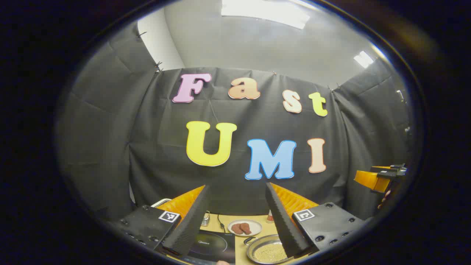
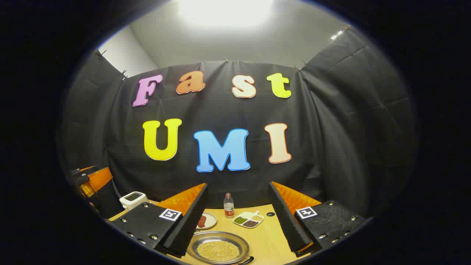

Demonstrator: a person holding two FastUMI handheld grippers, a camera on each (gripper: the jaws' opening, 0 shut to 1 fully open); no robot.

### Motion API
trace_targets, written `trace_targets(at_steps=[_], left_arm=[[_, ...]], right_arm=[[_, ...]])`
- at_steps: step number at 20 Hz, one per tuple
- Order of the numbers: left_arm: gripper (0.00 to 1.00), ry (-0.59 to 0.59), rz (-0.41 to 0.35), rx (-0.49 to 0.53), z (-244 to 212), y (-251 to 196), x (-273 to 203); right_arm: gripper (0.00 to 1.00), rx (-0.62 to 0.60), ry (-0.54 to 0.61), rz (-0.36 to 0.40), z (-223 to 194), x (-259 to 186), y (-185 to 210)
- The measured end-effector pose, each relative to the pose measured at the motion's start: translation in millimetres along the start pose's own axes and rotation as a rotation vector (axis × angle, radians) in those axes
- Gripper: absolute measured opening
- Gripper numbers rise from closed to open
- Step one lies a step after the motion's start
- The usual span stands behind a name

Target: First push the handle of the pot to place it horizontally, then grasp the pot with both hands and set it on the induction cooktop.

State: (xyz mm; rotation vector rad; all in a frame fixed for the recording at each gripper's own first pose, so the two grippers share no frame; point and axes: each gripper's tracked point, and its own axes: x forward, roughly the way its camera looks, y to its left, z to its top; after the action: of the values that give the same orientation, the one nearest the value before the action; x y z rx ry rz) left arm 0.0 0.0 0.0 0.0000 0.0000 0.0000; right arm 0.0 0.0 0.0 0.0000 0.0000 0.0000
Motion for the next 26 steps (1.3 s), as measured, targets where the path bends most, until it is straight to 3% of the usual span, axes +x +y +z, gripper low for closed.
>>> trace_targets(at_steps=[11, 17, 26], left_arm=[[0.96, -0.007, -0.007, 0.019, -1, -9, 5], [0.97, -0.014, 0.008, 0.045, -1, -4, 2], [0.97, 0.047, -0.002, 0.042, -31, -15, 1]], right_arm=[[0.98, 0.016, 0.035, -0.013, -15, 6, -8], [0.98, 0.004, 0.072, 0.021, -30, 14, 0], [0.98, 0.008, 0.216, 0.09, -95, 9, 9]])
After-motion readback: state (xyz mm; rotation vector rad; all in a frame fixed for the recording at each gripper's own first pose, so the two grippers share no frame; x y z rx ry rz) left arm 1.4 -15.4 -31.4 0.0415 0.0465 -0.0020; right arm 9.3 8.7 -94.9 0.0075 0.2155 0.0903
